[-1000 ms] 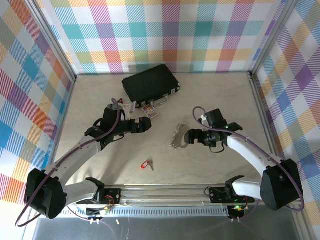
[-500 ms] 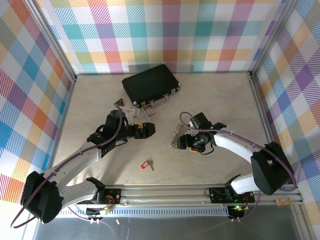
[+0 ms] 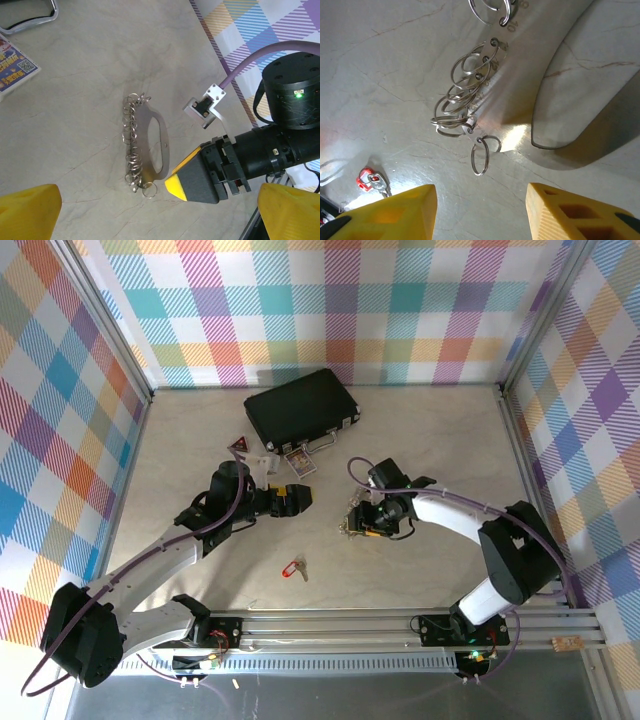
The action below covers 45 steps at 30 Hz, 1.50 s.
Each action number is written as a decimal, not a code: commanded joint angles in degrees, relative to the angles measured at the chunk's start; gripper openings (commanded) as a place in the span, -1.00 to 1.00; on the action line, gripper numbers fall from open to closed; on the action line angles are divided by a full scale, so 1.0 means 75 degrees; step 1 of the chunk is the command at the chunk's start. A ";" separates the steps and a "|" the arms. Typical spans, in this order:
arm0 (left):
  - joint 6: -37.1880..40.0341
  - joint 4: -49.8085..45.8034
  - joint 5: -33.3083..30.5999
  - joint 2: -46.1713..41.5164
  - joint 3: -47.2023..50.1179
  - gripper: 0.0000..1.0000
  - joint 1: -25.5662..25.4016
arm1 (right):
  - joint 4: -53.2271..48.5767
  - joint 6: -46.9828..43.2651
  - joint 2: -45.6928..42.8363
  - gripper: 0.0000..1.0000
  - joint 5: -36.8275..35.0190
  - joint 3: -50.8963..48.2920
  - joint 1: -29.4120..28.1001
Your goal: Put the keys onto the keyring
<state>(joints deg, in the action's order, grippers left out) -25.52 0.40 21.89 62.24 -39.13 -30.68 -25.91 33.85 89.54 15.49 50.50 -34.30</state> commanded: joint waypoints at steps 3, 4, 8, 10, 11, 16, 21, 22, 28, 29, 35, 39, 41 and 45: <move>-0.0052 0.0373 0.0220 -0.0015 0.0115 1.00 -0.0070 | 0.0007 -0.0054 0.0303 -0.08 -0.0165 0.0225 -0.0137; -0.0052 0.0400 0.0247 -0.0026 0.0128 1.00 -0.0072 | 0.0017 -0.0059 0.0357 -0.10 -0.0184 0.0238 -0.0158; -0.0038 0.0386 0.0257 -0.0015 0.0145 0.99 -0.0081 | 0.0085 -0.0082 0.0538 -0.18 -0.0190 0.0309 -0.0196; -0.0032 0.0340 0.0246 0.0008 0.0133 0.98 -0.0077 | 0.0124 -0.0083 0.0605 -0.21 -0.0158 0.0353 -0.0224; -0.0029 0.0327 0.0234 0.0020 0.0126 0.98 -0.0082 | 0.0138 -0.0095 0.0623 -0.22 -0.0166 0.0368 -0.0242; -0.0043 0.0368 0.0257 0.0063 0.0122 0.95 -0.0082 | 0.0157 -0.0095 0.0705 -0.30 -0.0166 0.0380 -0.0277; -0.0042 0.0380 0.0257 0.0037 0.0124 0.96 -0.0082 | 0.0160 -0.0109 0.0782 -0.34 -0.0171 0.0403 -0.0313; -0.0043 0.0388 0.0257 0.0038 0.0129 0.96 -0.0082 | 0.0151 -0.0112 0.0805 -0.37 -0.0166 0.0403 -0.0323; -0.0031 0.0403 0.0281 0.0030 0.0127 0.95 -0.0082 | 0.0156 -0.0096 0.0905 -0.42 -0.0188 0.0440 -0.0383; -0.0027 0.0409 0.0281 0.0016 0.0122 0.95 -0.0082 | 0.0163 -0.0095 0.0905 -0.43 -0.0204 0.0439 -0.0389; 0.0004 0.0347 0.0256 -0.0026 0.0128 0.96 -0.0082 | 0.0177 -0.0118 0.1019 -0.48 -0.0219 0.0503 -0.0405; 0.0013 0.0298 0.0245 -0.0083 0.0114 0.96 -0.0076 | 0.0176 -0.0142 0.1059 -0.51 -0.0213 0.0555 -0.0409; 0.0023 0.0290 0.0239 -0.0086 0.0109 0.95 -0.0082 | 0.0166 -0.0154 0.1078 -0.52 -0.0213 0.0567 -0.0407; 0.0026 0.0298 0.0234 -0.0072 0.0098 0.95 -0.0088 | 0.0191 -0.0156 0.1116 -0.57 -0.0190 0.0538 -0.0408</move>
<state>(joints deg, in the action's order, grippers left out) -25.54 1.72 23.07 62.41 -38.65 -30.72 -24.82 33.63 97.06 13.98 53.39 -36.91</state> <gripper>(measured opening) 0.978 0.221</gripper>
